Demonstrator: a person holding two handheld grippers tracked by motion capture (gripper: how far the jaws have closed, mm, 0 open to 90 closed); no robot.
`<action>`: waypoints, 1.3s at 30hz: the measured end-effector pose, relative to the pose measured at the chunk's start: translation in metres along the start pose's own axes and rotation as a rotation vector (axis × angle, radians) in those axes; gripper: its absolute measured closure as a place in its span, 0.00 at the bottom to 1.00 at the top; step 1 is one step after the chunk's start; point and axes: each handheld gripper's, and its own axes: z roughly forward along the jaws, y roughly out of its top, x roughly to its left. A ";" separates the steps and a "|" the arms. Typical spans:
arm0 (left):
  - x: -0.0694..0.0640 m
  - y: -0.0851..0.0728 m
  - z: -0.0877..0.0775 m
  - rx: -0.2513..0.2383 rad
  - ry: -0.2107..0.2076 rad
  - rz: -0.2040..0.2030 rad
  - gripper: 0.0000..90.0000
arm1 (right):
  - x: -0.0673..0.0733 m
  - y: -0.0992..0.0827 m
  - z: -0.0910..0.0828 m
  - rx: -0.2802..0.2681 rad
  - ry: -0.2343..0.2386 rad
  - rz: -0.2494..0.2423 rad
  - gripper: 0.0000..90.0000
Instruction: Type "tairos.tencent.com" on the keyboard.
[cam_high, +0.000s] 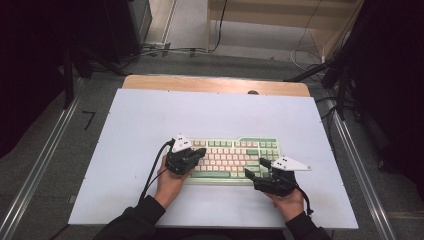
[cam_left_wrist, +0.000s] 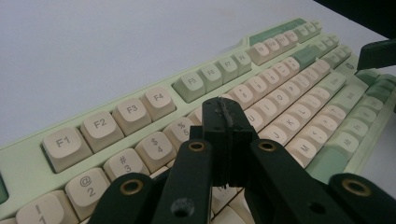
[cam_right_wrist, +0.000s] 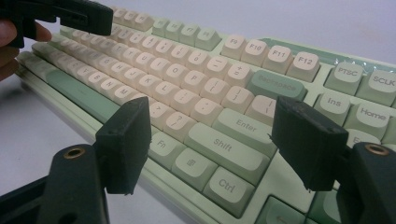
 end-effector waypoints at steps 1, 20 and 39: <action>0.000 0.000 0.001 0.001 0.002 0.001 1.00 | 0.000 0.000 0.000 -0.002 -0.002 -0.003 0.30; -0.002 0.000 0.009 0.050 0.017 0.012 1.00 | 0.000 -0.002 -0.002 0.000 -0.011 0.000 0.30; -0.006 0.012 -0.014 -0.035 0.028 -0.009 0.56 | 0.001 -0.002 -0.003 -0.006 -0.012 0.002 0.30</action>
